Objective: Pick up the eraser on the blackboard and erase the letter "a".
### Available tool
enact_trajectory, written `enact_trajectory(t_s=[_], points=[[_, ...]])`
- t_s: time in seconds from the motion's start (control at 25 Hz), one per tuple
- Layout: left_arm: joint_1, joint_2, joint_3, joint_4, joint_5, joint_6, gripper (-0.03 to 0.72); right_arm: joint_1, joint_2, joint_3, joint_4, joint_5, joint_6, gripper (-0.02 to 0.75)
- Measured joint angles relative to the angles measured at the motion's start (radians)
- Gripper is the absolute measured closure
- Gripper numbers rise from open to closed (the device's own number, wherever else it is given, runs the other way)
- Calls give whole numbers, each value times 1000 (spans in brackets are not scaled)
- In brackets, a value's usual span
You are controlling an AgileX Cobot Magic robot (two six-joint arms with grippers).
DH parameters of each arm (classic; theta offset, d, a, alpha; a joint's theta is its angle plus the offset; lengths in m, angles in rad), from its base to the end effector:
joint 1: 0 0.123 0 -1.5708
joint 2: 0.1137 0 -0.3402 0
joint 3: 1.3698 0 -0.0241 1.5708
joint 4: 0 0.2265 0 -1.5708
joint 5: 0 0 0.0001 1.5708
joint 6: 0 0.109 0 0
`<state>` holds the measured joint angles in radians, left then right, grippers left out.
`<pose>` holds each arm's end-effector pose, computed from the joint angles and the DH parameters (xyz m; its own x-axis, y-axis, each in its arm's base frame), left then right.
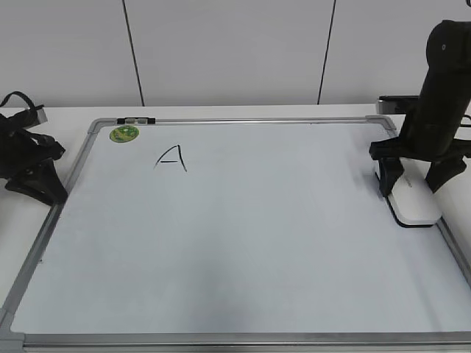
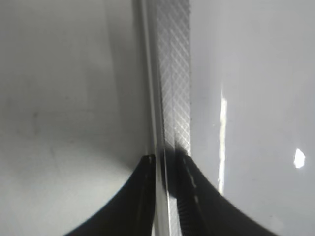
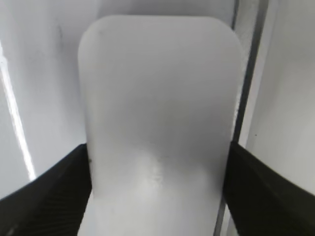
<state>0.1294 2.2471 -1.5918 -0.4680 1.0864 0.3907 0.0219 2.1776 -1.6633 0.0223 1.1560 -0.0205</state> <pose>0.4439 0.0139 0.1611 -0.9995 0.0168 -0.0286 0.0268 0.9163 -0.3995 0.4390 0.0118 0.1978 -0.9994 -0.0334 0.0119 -0.0332 0.9992 0.0205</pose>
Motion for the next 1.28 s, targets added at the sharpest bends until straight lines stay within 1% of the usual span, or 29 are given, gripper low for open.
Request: enact_trajectory(t_s=[0.12, 0.28, 0.36, 0.44, 0.6, 0.72, 0.84, 0.96, 1.16, 1.28], points=[[2, 0, 0, 0, -2, 0, 568, 0, -2, -44, -6, 32, 0, 132], [2, 0, 0, 5, -4, 0, 522, 0, -16, -139, -12, 53, 1, 133], [2, 0, -3, 7, -5, 0, 482, 0, -42, -159, -5, 53, -7, 137], [2, 3, -18, 13, -3, 0, 421, 0, -73, -162, 1, 59, -14, 141], [2, 6, -90, 17, 31, -5, 303, -2, -127, -162, 1, 63, -25, 142], [2, 6, -154, 17, 81, -34, 252, -2, -173, -162, 1, 66, -28, 142], [2, -7, -206, 19, 109, -64, 239, -2, -229, -162, 1, 68, -28, 142], [0, -56, -224, 41, 112, -101, 235, -2, -298, -162, 1, 73, -28, 143], [-45, -184, -226, 150, 130, -152, 234, -2, -428, -156, 1, 82, -28, 143], [-82, -263, -226, 193, 136, -174, 234, -2, -520, -99, 4, 86, -30, 143]])
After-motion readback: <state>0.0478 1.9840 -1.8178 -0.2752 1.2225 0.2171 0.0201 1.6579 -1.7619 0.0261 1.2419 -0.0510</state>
